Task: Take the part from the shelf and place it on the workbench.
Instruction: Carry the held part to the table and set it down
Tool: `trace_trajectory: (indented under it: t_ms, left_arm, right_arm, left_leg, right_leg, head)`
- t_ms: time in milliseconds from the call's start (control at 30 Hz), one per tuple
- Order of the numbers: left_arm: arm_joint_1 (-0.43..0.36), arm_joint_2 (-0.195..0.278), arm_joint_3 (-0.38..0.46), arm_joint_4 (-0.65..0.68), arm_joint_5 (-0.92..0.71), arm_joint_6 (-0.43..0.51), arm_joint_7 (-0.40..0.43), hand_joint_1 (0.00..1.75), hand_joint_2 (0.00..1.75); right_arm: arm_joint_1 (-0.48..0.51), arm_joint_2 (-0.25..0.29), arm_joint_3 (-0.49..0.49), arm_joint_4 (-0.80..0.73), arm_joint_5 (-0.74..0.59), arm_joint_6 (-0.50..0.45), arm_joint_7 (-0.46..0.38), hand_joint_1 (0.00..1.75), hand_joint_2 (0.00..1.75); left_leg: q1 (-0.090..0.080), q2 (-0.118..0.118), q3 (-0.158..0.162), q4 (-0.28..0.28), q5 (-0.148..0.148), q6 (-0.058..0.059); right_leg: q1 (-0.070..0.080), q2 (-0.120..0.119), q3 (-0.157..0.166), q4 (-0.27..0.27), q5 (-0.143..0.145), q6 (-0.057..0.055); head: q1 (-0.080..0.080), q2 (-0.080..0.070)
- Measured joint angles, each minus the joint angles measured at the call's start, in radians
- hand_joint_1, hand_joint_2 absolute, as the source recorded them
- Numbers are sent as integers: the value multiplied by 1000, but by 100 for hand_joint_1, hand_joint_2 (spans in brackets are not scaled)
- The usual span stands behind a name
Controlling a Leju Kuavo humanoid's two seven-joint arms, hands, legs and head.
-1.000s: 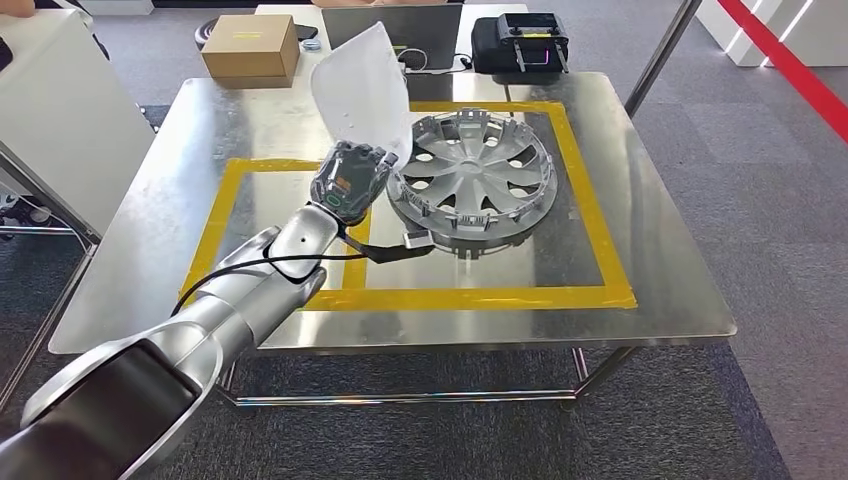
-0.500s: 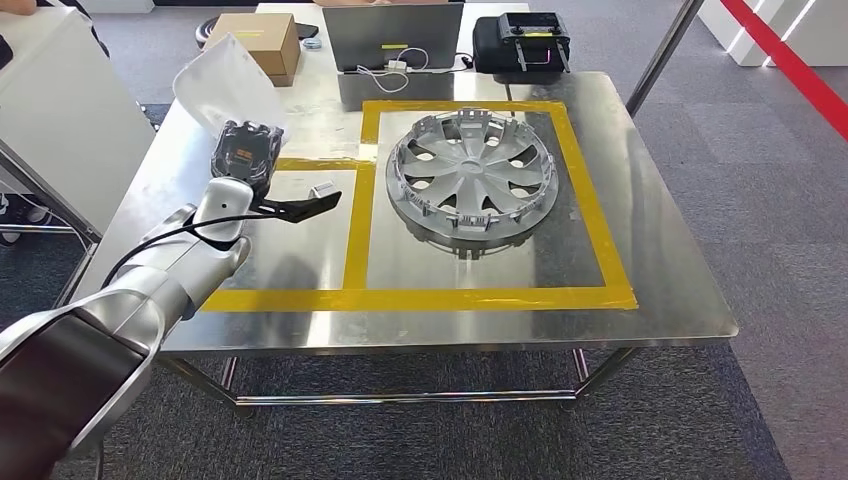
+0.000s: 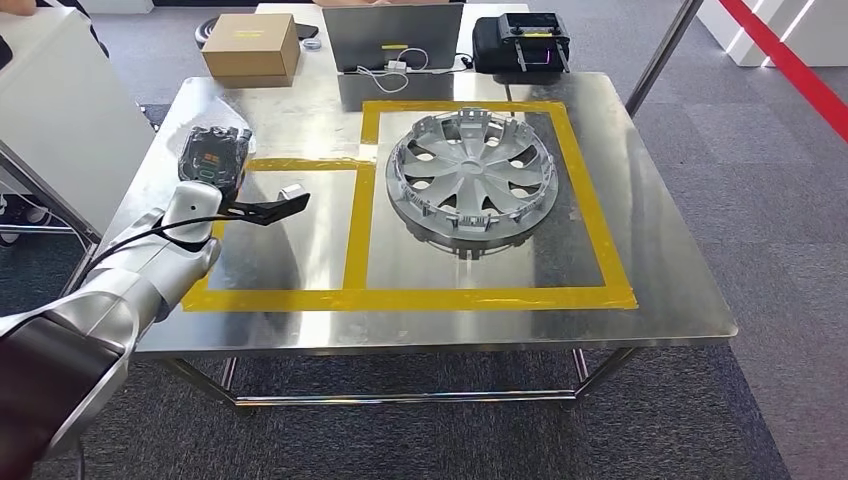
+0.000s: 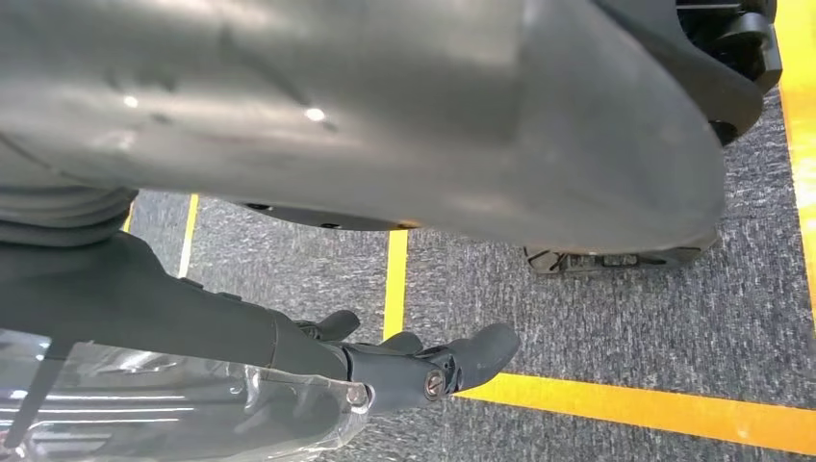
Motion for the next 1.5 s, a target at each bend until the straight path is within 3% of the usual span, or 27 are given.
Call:
trace_trajectory:
  t_ms: [433,800,900,967,1033,1100,1133,1167,1200,1267,1333,1433,1500]
  left_arm:
    - [3,-10,0,-1,-43,87,-62,0,0]
    - [-10,-12,-9,-1,-47,80,-103,0,0]
    - [-12,-11,-9,-1,-46,78,-107,0,0]
    - [-15,-12,-9,-3,-47,74,-110,0,0]
    - [-18,-13,-10,-6,-47,71,-111,0,0]
    - [-17,-13,-10,-7,-47,69,-111,0,0]
    - [-15,-13,-10,-7,-46,69,-112,0,0]
    - [-12,-13,-10,-7,-46,68,-113,0,0]
    - [-10,-13,-10,-7,-46,68,-114,0,0]
    - [-10,-13,-10,-8,-46,68,-115,0,0]
    - [-12,-13,-10,-9,-46,67,-115,0,0]
    - [-12,-13,-11,-9,-47,67,-118,0,0]
    - [-13,-12,-11,-9,-47,67,-119,0,0]
  right_arm:
    - [0,1,1,0,14,17,25,0,0]
    - [-19,6,17,0,24,29,21,0,0]
    - [-25,6,19,0,23,29,18,0,0]
    - [-27,6,19,0,22,29,17,0,0]
    - [-29,6,19,0,21,29,17,0,0]
    - [-28,5,19,0,22,29,18,0,0]
    - [-28,5,19,0,22,29,20,0,0]
    - [-27,5,19,0,23,29,22,0,0]
    - [-27,4,19,0,23,29,23,0,0]
    - [-27,4,19,0,22,29,25,0,0]
    - [-27,3,19,0,22,29,26,0,0]
    - [-27,2,19,1,21,30,27,0,0]
    - [-28,3,19,1,21,31,27,0,0]
  left_leg:
    - [0,0,0,0,0,0]
    - [-6,-1,0,2,0,1]
    - [-10,0,0,2,1,7]
    - [-5,5,4,-8,11,17]
    - [1,12,7,-17,21,27]
    - [1,19,6,-18,23,29]
    - [1,22,5,-18,23,29]
    - [2,25,5,-18,23,29]
    - [3,27,5,-17,22,28]
    - [6,31,4,-13,20,21]
    - [4,33,-1,-7,18,8]
    - [2,34,-8,-3,24,-9]
    - [5,30,-17,14,3,-19]
  right_leg:
    - [0,0,0,0,0,0]
    - [-6,0,0,-1,2,3]
    - [-10,1,1,-4,4,9]
    - [-9,-4,-3,0,-2,15]
    - [-7,-21,-28,59,-44,20]
    - [-7,-35,-82,188,-109,24]
    - [-7,-37,-106,246,-128,25]
    - [-8,-38,-116,275,-130,25]
    - [-8,-39,-106,263,-114,25]
    - [-10,-46,-41,139,-55,24]
    - [-9,-52,16,33,-24,19]
    - [-6,-50,22,11,-20,3]
    - [-9,-48,15,7,-12,-11]
  head:
    - [0,0]
    - [0,0]
    - [0,0]
    - [0,0]
    - [2,0]
    - [4,0]
    - [4,0]
    - [4,0]
    - [4,0]
    - [4,0]
    - [4,0]
    - [2,0]
    - [1,0]
